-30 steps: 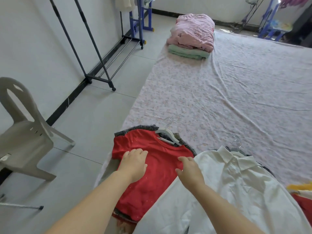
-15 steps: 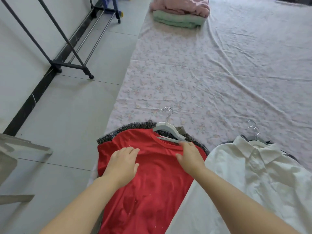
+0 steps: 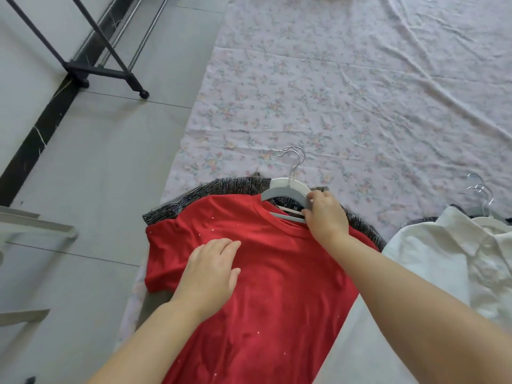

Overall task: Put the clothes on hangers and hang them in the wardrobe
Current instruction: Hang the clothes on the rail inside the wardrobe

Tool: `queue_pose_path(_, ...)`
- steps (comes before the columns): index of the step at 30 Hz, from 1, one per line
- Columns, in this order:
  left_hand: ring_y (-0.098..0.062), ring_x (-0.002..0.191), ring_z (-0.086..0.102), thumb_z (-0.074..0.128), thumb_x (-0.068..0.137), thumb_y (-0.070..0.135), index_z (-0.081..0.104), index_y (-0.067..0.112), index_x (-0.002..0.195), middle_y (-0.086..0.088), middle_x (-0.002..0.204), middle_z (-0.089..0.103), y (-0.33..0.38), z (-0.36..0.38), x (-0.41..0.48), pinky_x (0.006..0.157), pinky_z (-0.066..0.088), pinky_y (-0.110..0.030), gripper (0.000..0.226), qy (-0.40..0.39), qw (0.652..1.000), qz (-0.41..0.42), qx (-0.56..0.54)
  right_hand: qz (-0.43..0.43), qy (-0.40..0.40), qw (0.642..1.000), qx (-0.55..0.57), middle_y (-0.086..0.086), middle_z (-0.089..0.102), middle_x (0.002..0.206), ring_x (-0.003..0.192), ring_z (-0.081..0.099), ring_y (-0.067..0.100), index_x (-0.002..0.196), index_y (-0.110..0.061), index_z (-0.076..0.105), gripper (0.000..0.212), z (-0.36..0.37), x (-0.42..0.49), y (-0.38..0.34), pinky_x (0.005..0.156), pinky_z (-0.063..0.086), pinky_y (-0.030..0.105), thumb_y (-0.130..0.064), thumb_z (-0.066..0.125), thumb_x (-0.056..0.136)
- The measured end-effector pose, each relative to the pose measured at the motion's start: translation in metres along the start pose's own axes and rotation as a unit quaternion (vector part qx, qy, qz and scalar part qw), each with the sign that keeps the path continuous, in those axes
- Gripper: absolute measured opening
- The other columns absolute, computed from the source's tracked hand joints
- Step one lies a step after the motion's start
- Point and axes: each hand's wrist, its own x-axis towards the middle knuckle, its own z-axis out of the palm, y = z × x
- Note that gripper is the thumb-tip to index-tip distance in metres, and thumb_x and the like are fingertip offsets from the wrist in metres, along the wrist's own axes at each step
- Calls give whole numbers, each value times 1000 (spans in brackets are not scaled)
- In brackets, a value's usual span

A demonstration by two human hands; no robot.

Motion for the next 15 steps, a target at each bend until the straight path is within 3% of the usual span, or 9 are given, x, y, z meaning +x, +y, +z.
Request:
queue_pose_path(3, -30, 95, 65, 83, 60, 9, 65, 1, 107, -12, 103, 67, 5, -15, 0, 79, 52, -45, 51, 35, 999, -1, -1, -31, 36, 997, 56, 12, 53, 112, 98, 55, 32, 112, -9, 59, 29, -19, -17, -2, 76, 45, 39, -15, 63, 84)
queue_pose_path(7, -32, 110, 58, 76, 70, 8, 58, -1, 119, -16, 117, 61, 23, -56, 3, 93, 45, -47, 54, 91, 995, -18, -35, -94, 99, 989, 60, 9, 63, 97, 84, 59, 33, 103, -10, 63, 21, -60, -59, -16, 61, 44, 37, -15, 64, 83)
queue_pose_path(10, -34, 116, 54, 74, 73, 8, 54, -2, 124, -18, 123, 57, 39, -97, -1, 99, 40, -46, 56, 134, 989, -22, -52, -122, 120, 983, 72, 7, 66, 84, 76, 61, 32, 99, -9, 63, 17, -97, -93, -36, 58, 45, 36, -13, 65, 82)
queue_pose_path(15, -35, 114, 55, 77, 71, 8, 56, -2, 121, -17, 122, 59, 53, -173, -31, 97, 39, -49, 56, 199, 978, -35, -50, -171, 173, 963, 117, -1, 67, 77, 66, 62, 19, 91, -10, 65, 21, -168, -151, -81, 55, 39, 23, -5, 75, 73)
